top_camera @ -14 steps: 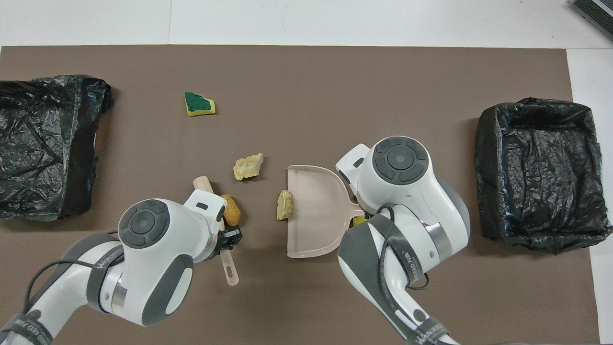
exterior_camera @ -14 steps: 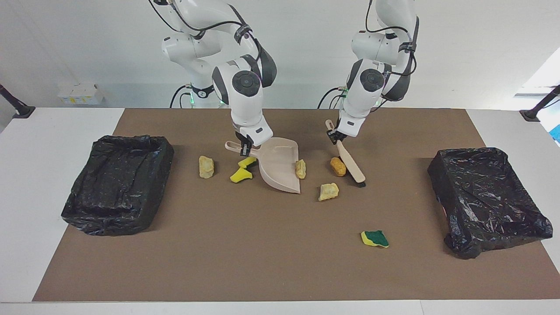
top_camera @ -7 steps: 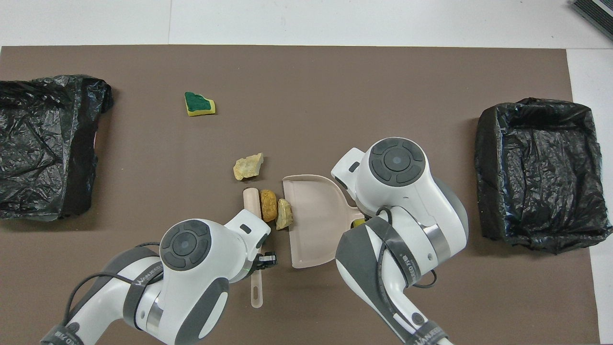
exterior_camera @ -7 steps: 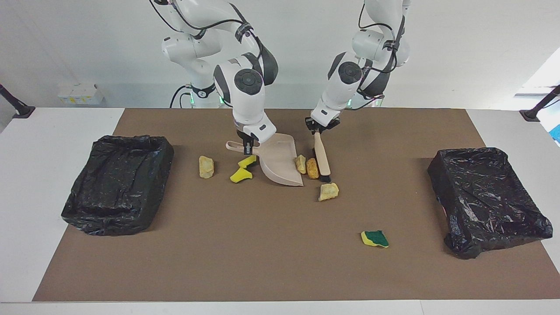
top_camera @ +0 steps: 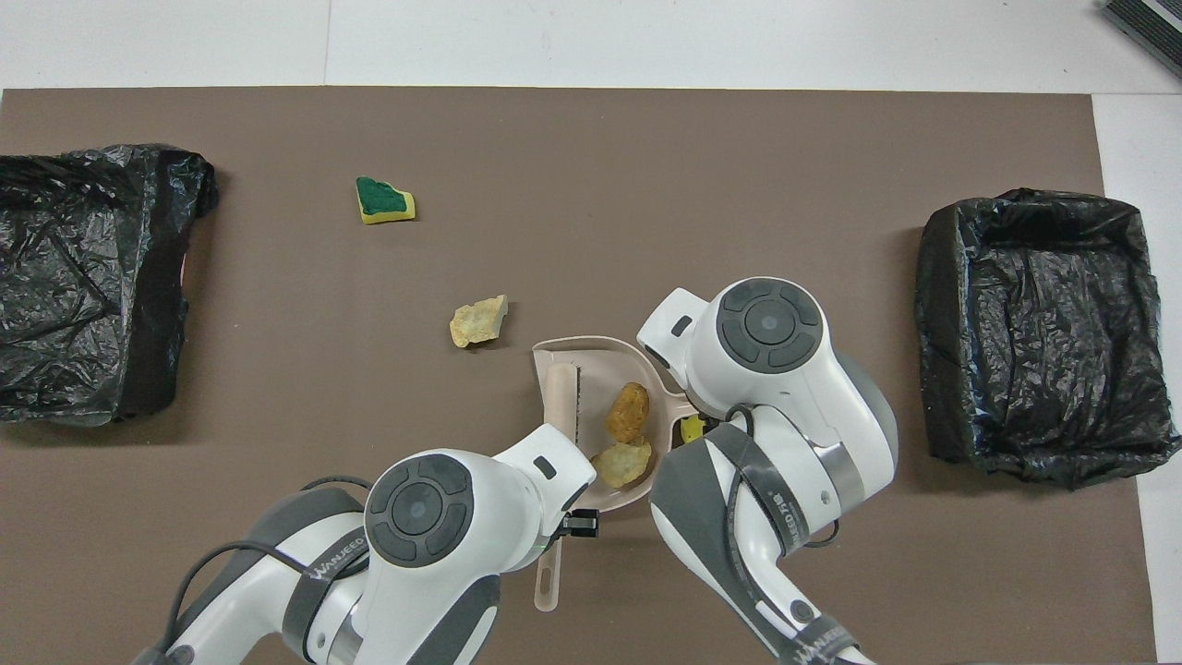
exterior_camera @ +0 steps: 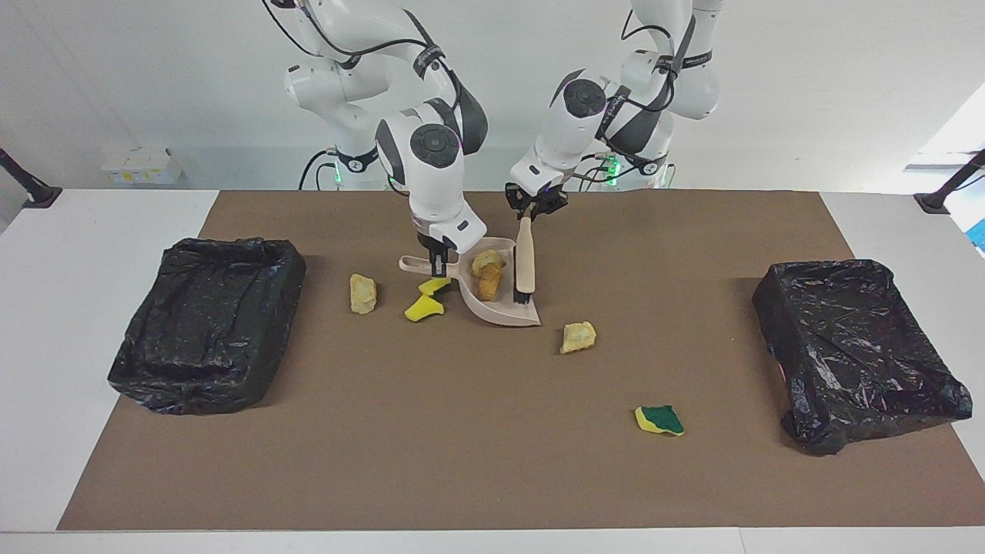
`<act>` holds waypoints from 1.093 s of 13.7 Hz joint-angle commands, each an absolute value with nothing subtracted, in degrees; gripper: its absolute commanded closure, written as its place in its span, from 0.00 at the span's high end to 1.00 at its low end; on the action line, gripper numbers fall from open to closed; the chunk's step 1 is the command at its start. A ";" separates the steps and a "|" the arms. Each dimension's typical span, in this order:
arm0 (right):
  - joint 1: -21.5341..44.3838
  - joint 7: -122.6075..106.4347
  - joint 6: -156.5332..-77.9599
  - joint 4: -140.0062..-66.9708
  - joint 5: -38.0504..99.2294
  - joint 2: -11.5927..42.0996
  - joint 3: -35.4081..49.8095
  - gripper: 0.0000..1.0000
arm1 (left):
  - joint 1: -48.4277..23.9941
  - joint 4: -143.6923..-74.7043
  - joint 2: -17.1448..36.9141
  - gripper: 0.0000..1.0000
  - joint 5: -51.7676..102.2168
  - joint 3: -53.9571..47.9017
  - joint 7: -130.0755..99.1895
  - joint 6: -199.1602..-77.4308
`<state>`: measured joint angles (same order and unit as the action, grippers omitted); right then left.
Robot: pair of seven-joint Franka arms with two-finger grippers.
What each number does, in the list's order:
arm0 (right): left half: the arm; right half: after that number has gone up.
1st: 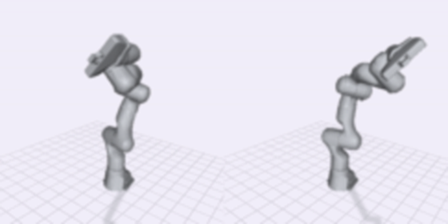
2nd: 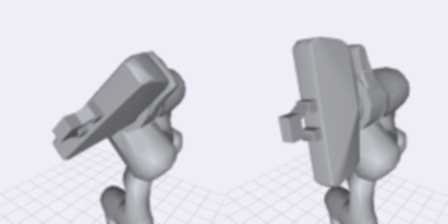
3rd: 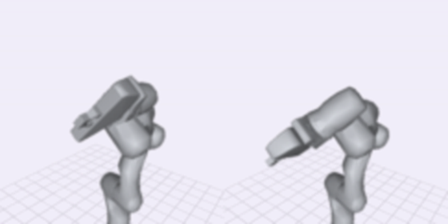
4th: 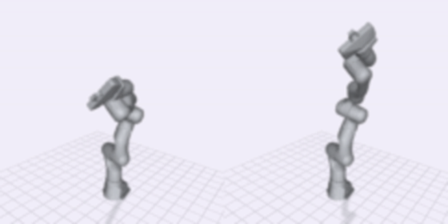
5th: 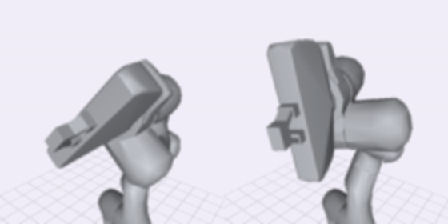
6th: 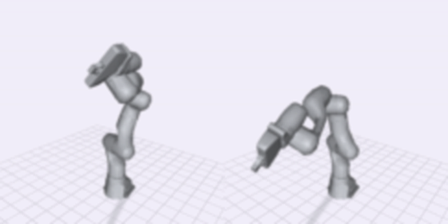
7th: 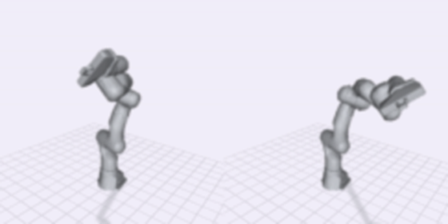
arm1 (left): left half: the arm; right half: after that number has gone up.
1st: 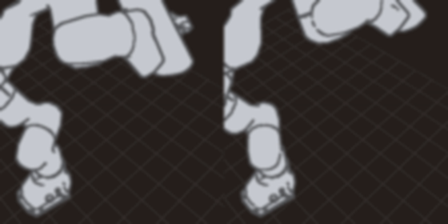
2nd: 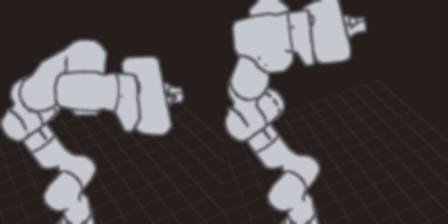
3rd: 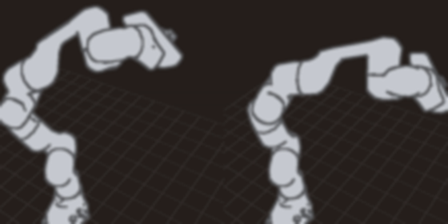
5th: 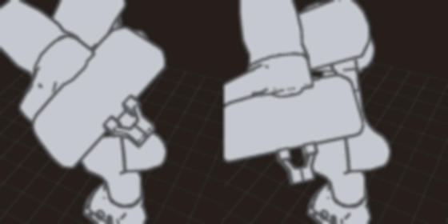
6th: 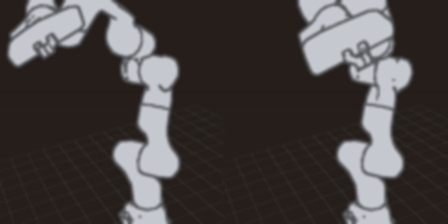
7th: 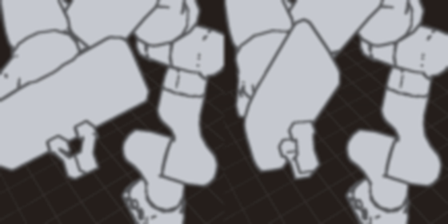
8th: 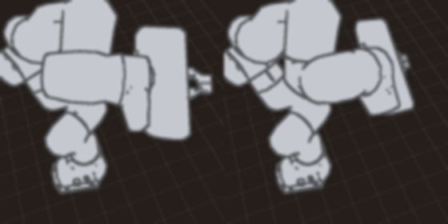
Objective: Sweep and dump trash in bin
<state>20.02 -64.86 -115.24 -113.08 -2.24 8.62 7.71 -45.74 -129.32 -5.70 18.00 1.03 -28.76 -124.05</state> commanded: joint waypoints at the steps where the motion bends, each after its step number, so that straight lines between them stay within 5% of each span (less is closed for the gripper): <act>1: 19.60 -65.13 -118.04 -114.70 0.60 7.82 8.26 0.00 | -45.62 -126.40 -4.83 0.00 18.64 2.45 -26.64 -122.43; 8: 20.21 -59.94 -116.20 -114.70 1.32 7.56 8.26 0.00 | -33.24 -118.49 -1.06 0.00 10.38 2.99 -10.39 -116.37; 15: 19.86 -59.15 -111.63 -114.61 1.41 7.21 8.26 0.00 | -18.57 -105.14 8.86 0.00 2.74 2.99 7.18 -112.42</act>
<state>20.33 -59.96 -113.41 -113.64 0.28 8.61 7.93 -21.94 -111.22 4.51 5.10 3.64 3.18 -114.89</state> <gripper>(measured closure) 0.674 0.744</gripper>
